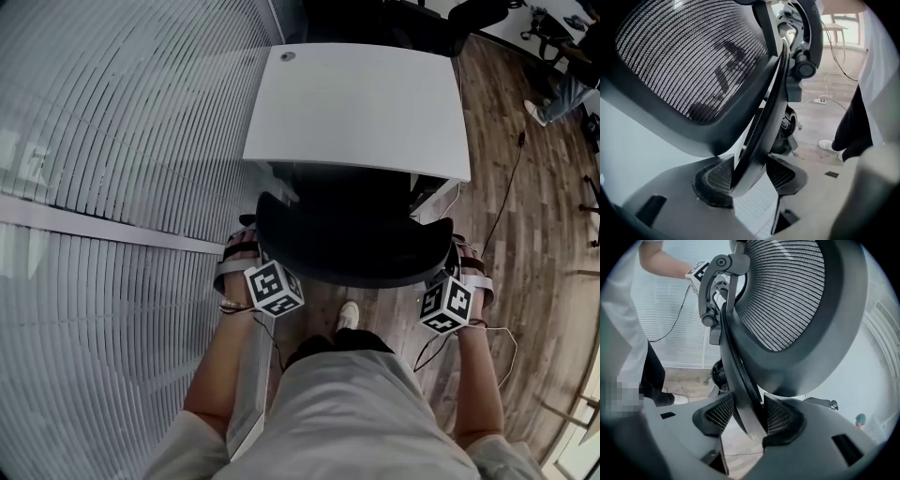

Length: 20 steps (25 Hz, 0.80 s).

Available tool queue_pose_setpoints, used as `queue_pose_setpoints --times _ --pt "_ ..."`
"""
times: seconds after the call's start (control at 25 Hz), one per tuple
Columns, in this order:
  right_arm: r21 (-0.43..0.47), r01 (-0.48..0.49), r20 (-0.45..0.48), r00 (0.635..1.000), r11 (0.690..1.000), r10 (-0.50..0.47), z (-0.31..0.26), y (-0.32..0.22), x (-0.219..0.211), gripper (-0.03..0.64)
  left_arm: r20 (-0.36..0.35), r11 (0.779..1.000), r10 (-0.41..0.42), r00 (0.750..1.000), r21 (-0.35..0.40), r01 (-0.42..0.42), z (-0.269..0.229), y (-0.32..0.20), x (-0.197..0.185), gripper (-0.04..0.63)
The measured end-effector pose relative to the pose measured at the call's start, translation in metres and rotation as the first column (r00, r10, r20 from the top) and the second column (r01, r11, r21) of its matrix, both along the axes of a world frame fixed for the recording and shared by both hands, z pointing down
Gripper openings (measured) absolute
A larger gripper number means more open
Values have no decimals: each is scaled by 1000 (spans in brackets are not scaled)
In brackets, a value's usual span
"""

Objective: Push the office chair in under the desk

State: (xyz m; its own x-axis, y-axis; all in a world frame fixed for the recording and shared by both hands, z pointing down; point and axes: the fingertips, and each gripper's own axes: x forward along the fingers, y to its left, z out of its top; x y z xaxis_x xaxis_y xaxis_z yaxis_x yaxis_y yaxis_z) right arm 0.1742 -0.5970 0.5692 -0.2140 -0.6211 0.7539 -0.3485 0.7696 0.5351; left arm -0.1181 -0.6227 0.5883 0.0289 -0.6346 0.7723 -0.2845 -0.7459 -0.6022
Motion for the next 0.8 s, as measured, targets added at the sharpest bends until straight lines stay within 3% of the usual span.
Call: queue_pose_setpoints --times 0.52,0.8 --pt "11 30 10 999 999 -30 -10 -18 8 213 28 1000 -26 999 6 25 -8 -18 7 221" --pt "9 16 12 1000 1000 -16 -6 -50 2 213 18 999 -8 1000 33 8 -7 -52 3 221"
